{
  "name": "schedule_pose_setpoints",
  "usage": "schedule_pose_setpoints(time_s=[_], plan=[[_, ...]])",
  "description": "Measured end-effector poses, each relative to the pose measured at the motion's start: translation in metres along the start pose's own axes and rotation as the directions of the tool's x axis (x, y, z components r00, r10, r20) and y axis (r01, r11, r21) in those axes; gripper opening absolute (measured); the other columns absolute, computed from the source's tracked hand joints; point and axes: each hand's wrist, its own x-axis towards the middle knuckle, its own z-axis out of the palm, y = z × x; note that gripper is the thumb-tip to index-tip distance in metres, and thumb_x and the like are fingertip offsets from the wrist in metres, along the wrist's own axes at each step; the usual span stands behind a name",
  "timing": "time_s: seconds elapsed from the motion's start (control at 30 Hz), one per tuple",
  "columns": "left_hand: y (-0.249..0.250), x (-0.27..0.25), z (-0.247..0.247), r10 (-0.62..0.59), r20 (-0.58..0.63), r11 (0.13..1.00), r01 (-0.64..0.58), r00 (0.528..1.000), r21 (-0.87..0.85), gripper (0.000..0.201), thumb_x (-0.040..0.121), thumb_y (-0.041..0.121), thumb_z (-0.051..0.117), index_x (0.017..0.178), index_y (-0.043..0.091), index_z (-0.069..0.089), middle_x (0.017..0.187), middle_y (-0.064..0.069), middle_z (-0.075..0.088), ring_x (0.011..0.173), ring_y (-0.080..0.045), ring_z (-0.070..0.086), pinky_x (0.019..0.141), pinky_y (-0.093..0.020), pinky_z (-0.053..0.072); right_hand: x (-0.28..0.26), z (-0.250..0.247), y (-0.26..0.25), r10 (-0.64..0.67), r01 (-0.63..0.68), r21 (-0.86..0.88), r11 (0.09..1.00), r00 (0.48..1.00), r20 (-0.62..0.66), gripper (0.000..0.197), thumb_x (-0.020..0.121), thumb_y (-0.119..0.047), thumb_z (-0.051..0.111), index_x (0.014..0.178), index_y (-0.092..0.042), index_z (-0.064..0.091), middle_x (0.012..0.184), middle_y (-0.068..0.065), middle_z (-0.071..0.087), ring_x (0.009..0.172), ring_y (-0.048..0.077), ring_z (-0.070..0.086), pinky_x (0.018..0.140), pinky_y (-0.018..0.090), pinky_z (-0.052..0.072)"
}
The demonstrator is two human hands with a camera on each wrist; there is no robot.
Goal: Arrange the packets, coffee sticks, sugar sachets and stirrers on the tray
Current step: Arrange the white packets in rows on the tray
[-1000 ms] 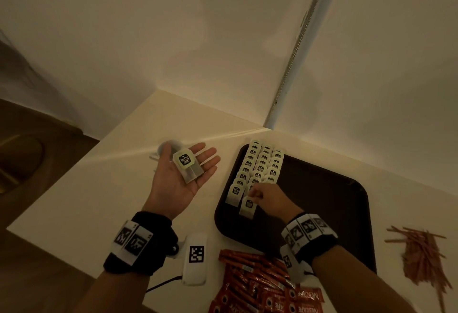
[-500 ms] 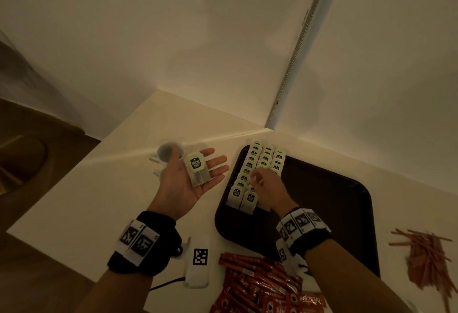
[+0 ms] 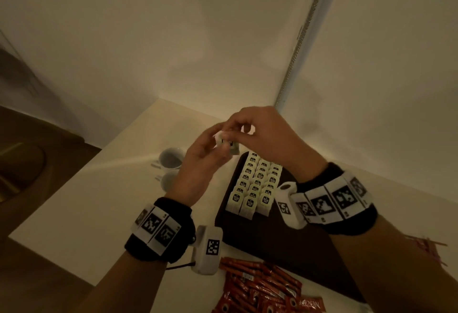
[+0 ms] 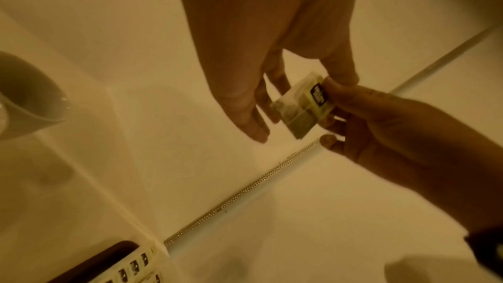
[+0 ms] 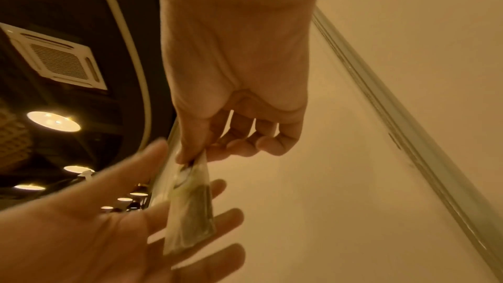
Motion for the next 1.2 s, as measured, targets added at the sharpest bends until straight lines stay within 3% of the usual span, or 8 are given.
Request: schedule_pose_setpoints(time_s=[0.1,0.23,0.37,0.57,0.8,0.9,1.0,1.2], plan=[[0.000,-0.001,0.006,0.148,-0.061,0.988,-0.144,0.987,0.059,0.023,0.079,0.016,0.068,0.102,0.014,0.072,0.101,-0.008,0.073,0.098,-0.020,0.066,0.087,-0.030,0.049,0.006,-0.018,-0.017,-0.016,0.015,-0.072,0.997,1.000,-0.018,0.013,0.083,-0.031,0.068,0.087,-0.020,0.075,0.071,-0.014,0.057,0.062,-0.004,0.049,0.062,0.008,0.034],[0.004,-0.004,0.012,0.194,-0.056,0.980,-0.192,0.979,0.045,0.023,0.076,0.015,0.074,0.096,0.026,0.075,0.097,-0.003,0.073,0.090,-0.017,0.067,0.080,-0.028,0.053,0.007,-0.031,-0.032,-0.043,0.039,-0.081,0.996,0.998,-0.047,0.012,0.084,-0.029,0.068,0.087,-0.019,0.074,0.076,-0.011,0.061,0.064,0.000,0.051,0.064,0.009,0.036],[0.007,-0.008,0.016,0.181,-0.120,0.983,-0.179,0.976,0.025,0.022,0.079,0.006,0.067,0.077,0.025,0.076,0.077,0.002,0.073,0.073,-0.010,0.069,0.069,-0.019,0.053,-0.004,-0.026,-0.029,0.122,-0.114,-0.054,0.992,0.974,0.191,0.036,0.081,-0.039,0.068,0.113,-0.023,0.063,0.099,-0.005,0.064,0.084,0.008,0.062,0.075,0.019,0.048],[0.006,-0.020,-0.014,0.100,-0.258,0.994,-0.088,0.961,0.060,0.013,0.090,0.001,0.055,0.089,0.011,0.064,0.082,0.001,0.069,0.076,-0.013,0.066,0.075,-0.023,0.053,-0.036,0.012,0.017,0.305,-0.293,-0.085,0.952,0.914,0.266,0.034,0.088,-0.033,0.063,0.119,-0.021,0.056,0.103,-0.004,0.058,0.088,0.010,0.059,0.075,0.021,0.047],[-0.009,-0.051,-0.059,-0.053,-0.364,0.987,0.104,0.930,0.122,0.019,0.096,0.011,0.050,0.089,0.014,0.067,0.081,-0.001,0.068,0.065,-0.011,0.061,0.072,-0.031,0.048,-0.100,0.117,0.056,0.454,-0.338,-0.304,0.891,0.687,0.568,0.031,0.085,-0.037,0.065,0.104,-0.012,0.059,0.102,0.003,0.061,0.091,0.016,0.056,0.076,0.026,0.048],[-0.015,-0.065,-0.065,-0.068,-0.384,0.982,0.131,0.921,0.138,0.023,0.097,0.010,0.048,0.085,0.016,0.067,0.077,0.000,0.068,0.064,-0.011,0.061,0.067,-0.024,0.050,-0.118,0.155,0.069,0.485,-0.398,-0.278,0.874,0.698,0.527,0.039,0.078,-0.042,0.071,0.095,-0.015,0.048,0.096,0.000,0.052,0.087,0.017,0.048,0.066,0.022,0.040],[-0.017,-0.074,-0.070,-0.084,-0.391,0.977,0.153,0.917,0.150,0.025,0.096,0.008,0.048,0.083,0.016,0.067,0.075,0.000,0.068,0.065,-0.014,0.060,0.061,-0.020,0.049,-0.128,0.176,0.073,0.463,-0.370,-0.278,0.887,0.700,0.544,0.060,0.074,-0.038,0.073,0.119,-0.012,0.045,0.116,0.004,0.047,0.105,0.021,0.044,0.087,0.030,0.040],[-0.022,-0.079,-0.074,-0.104,-0.404,0.974,0.176,0.909,0.144,0.024,0.097,0.007,0.047,0.085,0.016,0.066,0.075,0.003,0.069,0.063,-0.012,0.060,0.061,-0.020,0.048,-0.129,0.189,0.080,0.470,-0.350,-0.318,0.881,0.717,0.514,0.018,0.084,-0.015,0.058,0.101,-0.011,0.053,0.111,0.008,0.058,0.099,0.025,0.054,0.086,0.034,0.046]])
